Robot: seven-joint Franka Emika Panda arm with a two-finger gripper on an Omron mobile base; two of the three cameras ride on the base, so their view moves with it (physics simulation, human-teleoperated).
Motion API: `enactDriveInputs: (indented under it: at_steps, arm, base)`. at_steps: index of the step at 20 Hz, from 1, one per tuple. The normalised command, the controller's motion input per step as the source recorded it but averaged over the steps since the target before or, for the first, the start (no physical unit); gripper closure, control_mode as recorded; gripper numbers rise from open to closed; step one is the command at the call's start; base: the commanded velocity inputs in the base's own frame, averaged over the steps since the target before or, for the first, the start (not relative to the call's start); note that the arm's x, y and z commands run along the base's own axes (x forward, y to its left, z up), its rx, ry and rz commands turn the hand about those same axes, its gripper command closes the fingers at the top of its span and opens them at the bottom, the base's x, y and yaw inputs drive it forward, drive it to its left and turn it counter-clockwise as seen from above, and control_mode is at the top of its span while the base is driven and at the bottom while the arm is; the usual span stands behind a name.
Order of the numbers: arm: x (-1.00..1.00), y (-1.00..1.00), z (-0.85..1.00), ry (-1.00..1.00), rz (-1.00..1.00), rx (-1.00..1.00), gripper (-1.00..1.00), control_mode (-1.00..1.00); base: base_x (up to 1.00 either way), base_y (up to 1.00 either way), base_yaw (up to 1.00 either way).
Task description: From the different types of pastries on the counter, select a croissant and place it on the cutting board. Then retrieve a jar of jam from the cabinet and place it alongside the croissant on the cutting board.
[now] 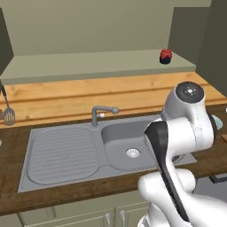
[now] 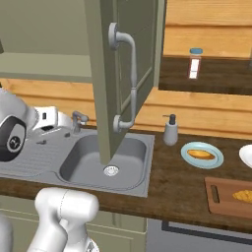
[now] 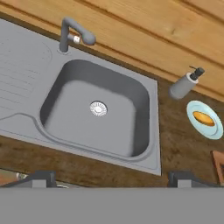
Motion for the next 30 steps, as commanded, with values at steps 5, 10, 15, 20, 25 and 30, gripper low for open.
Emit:
enactDriveInputs:
  at_steps: [5, 10, 15, 20, 25, 30]
  arm:
    - [-0.01, 0.0, 0.08, -0.2, -0.05, -0.12, -1.0, -1.0]
    - [-0.04, -0.02, 0.66, -0.4, -0.02, 0.18, -1.0, -1.0]
    - [0.0, 0.0, 1.0, -0.58, -0.05, 0.13, -1.0, -1.0]
    - [0.12, 0.0, 0.13, -0.08, -0.02, 0.01, -1.0, -1.0]
    - [0.36, -0.01, 0.68, -0.24, -0.11, 0.3, -1.0, -1.0]
    - [0.35, -0.04, 0.92, -0.34, -0.15, 0.37, -1.0, -1.0]
  base:
    - [0.0, 0.0, 0.0]
    - [0.0, 0.0, 0.0]
    - [0.0, 0.0, 0.0]
    - [0.0, 0.0, 0.0]
    - [0.0, 0.0, 0.0]
    - [0.0, 0.0, 0.0]
